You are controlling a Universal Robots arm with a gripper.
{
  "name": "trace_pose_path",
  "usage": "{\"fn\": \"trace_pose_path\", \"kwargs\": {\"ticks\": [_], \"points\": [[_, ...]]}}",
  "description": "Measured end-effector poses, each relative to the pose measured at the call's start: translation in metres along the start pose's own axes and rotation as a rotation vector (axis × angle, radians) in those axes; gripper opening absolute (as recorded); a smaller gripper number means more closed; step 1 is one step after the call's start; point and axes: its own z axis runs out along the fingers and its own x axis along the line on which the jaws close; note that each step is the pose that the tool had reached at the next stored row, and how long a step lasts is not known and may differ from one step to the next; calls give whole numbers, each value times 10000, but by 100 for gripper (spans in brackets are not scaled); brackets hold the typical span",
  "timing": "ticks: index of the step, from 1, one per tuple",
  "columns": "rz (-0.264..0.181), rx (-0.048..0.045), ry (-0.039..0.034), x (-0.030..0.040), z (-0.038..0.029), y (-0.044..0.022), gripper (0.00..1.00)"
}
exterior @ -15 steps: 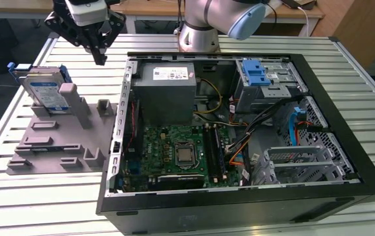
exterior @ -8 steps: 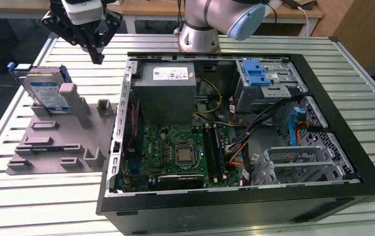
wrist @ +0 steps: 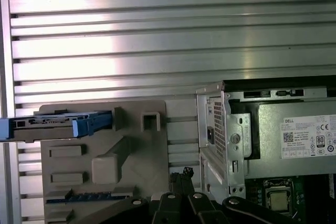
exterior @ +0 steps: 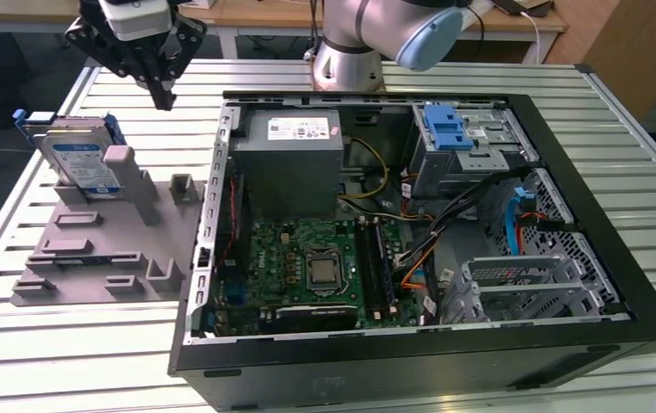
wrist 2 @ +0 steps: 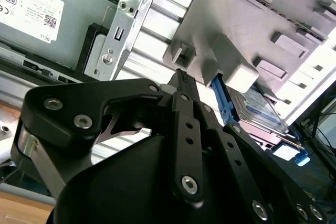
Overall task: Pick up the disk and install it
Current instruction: 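Reach for the disk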
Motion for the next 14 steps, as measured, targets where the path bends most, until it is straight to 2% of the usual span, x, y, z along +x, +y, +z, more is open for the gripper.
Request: {"fn": "trace_pose_path", "kwargs": {"ticks": [14], "points": [[1, -1, -1, 159, 7, 72, 11]]}}
